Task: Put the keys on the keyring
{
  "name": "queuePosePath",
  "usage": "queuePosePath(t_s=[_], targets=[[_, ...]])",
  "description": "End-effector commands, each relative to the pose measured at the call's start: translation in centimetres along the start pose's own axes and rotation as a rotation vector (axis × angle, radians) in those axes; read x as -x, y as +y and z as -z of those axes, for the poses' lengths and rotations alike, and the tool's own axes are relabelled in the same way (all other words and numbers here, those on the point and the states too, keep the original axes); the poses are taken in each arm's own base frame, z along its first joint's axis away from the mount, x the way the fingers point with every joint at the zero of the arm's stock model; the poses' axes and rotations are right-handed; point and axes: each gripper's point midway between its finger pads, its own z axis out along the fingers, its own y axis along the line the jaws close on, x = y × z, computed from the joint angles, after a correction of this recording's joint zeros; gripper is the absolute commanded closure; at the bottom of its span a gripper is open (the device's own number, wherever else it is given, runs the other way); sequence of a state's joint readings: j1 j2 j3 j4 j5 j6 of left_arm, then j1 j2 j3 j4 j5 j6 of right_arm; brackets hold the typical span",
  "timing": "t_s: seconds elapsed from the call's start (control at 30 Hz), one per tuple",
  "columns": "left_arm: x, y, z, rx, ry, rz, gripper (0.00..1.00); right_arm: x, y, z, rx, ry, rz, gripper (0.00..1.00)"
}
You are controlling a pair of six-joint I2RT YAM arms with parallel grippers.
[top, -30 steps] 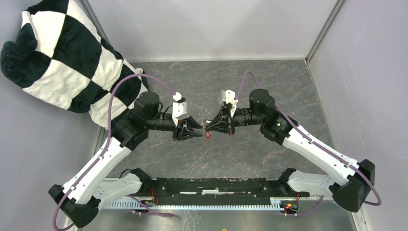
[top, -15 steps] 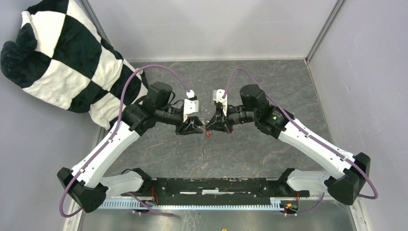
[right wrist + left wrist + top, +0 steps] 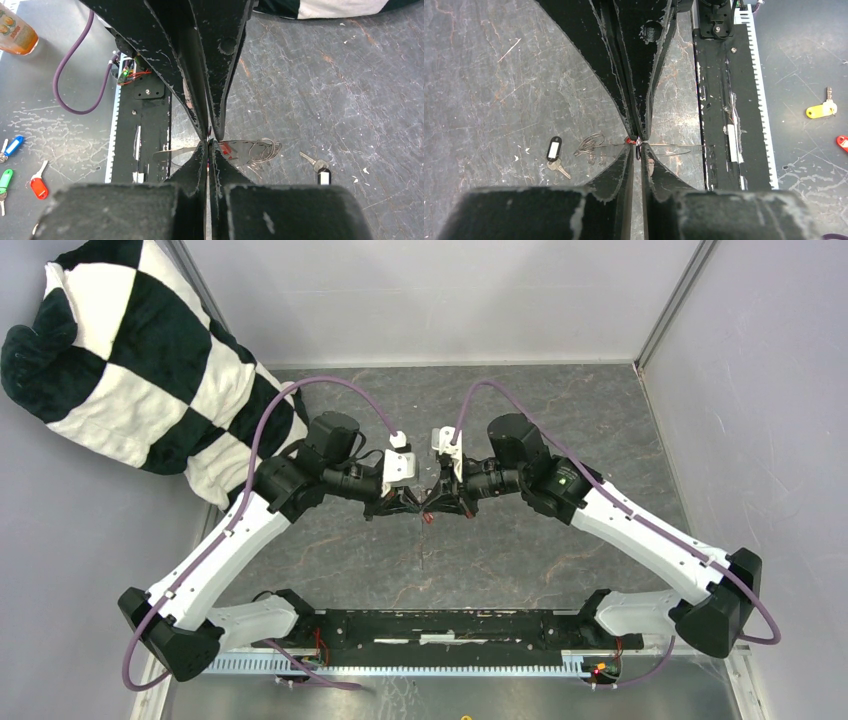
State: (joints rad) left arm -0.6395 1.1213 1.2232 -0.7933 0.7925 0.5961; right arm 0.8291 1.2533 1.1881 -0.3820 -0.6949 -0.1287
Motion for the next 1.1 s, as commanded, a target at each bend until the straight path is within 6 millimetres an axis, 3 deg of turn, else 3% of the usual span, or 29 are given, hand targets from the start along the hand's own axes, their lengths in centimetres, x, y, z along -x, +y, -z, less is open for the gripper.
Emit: queuePosePath(t_s=[0.0, 0.27, 0.43, 0.6, 0.87, 1.07], targets=[[0.8, -0.1, 0.2, -0.004, -0.014, -0.065, 0.86, 3.2, 0.5, 0.2, 0.011, -0.068, 0.059, 0.99], [1.0, -0.2, 0.4, 0.001, -0.017, -0.083, 0.98, 3.6, 0.1, 0.1, -0.011, -0.073, 0.052, 0.99], [1.7, -0.4, 0.7, 0.019, -0.057, -0.074, 0.98, 5.1, -1.3, 2.3, -0.129, -0.166, 0.033, 0.68], [3.8, -0.2, 0.8, 0.068, -0.174, 0.014, 0.98, 6.3, -1.0, 5.4, -0.206, -0.311, 0.022, 0.49], [8.6, 0.6, 2.3, 0.153, -0.388, 0.092, 0.98, 5.5, 0.5, 6.6, -0.205, -0.424, -0.021, 0.46], [9.4, 0.9, 2.7, 0.176, -0.425, 0.093, 0.98, 5.5, 0.7, 6.4, -0.186, -0.485, -0.056, 0.46]])
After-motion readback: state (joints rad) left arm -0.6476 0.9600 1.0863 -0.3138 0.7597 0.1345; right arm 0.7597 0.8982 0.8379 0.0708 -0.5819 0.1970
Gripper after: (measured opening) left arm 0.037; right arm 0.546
